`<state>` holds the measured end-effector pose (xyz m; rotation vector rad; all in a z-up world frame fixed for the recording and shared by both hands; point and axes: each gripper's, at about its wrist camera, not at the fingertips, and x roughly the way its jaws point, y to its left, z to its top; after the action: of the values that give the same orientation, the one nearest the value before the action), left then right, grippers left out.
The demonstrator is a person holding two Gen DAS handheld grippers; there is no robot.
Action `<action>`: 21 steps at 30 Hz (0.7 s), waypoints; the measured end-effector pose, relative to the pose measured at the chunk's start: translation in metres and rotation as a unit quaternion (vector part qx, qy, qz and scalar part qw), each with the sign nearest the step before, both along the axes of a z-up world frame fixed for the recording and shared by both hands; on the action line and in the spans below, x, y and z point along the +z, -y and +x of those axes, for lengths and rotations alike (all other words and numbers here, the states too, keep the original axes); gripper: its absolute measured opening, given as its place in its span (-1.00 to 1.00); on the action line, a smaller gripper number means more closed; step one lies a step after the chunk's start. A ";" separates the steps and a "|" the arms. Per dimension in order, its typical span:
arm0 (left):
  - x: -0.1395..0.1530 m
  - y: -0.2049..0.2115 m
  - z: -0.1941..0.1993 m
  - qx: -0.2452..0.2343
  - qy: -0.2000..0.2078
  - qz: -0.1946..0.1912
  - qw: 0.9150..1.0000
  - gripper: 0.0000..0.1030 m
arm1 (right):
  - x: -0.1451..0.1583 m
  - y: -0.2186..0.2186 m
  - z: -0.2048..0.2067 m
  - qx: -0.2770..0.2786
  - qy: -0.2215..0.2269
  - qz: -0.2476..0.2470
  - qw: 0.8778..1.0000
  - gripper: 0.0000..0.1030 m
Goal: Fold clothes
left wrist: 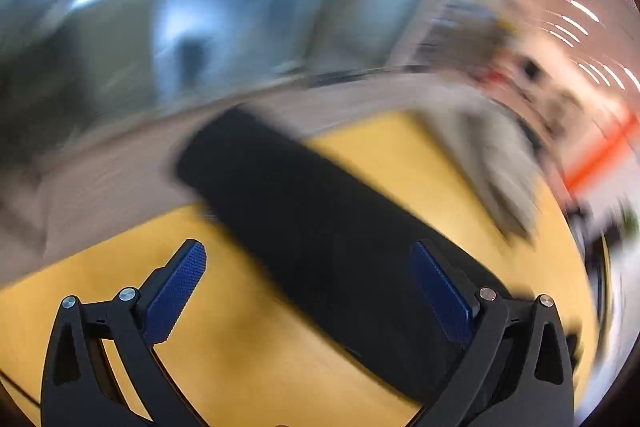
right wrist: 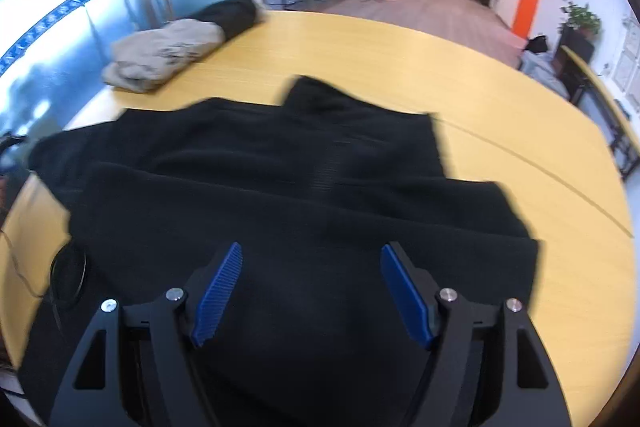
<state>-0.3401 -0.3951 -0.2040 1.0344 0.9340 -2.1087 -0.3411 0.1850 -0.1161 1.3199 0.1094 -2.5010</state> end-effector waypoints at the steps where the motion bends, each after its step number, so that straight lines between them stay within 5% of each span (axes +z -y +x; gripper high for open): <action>1: -0.012 0.016 -0.002 0.024 0.018 0.018 0.999 1.00 | -0.001 0.020 0.002 0.009 0.002 -0.007 1.000 0.48; 4: -0.042 0.048 -0.015 0.062 0.055 0.056 0.995 0.99 | -0.005 0.067 0.004 0.044 0.008 -0.012 0.999 0.48; 7: -0.038 0.065 -0.029 0.046 0.056 0.024 0.997 1.00 | -0.008 0.099 0.006 0.078 0.006 -0.006 0.997 0.48; 13: -0.059 0.082 -0.038 0.032 0.049 0.063 0.996 0.91 | -0.003 0.121 0.019 0.089 0.009 -0.002 0.996 0.48; 16: -0.061 0.080 -0.034 0.017 0.024 0.067 0.997 0.43 | 0.000 0.117 0.020 0.069 0.007 -0.011 0.998 0.48; 18: -0.055 0.080 -0.031 0.004 0.002 0.065 0.998 -0.14 | 0.002 0.114 0.021 0.060 0.007 -0.014 0.998 0.48; 21: -0.046 0.078 -0.037 0.001 -0.017 0.064 0.998 -0.73 | 0.006 0.110 0.026 0.061 0.000 -0.017 0.998 0.48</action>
<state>-0.3767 -0.4734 -0.2497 1.0623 1.0984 -2.0945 -0.3156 0.0747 -0.1097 1.2611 0.1415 -2.3897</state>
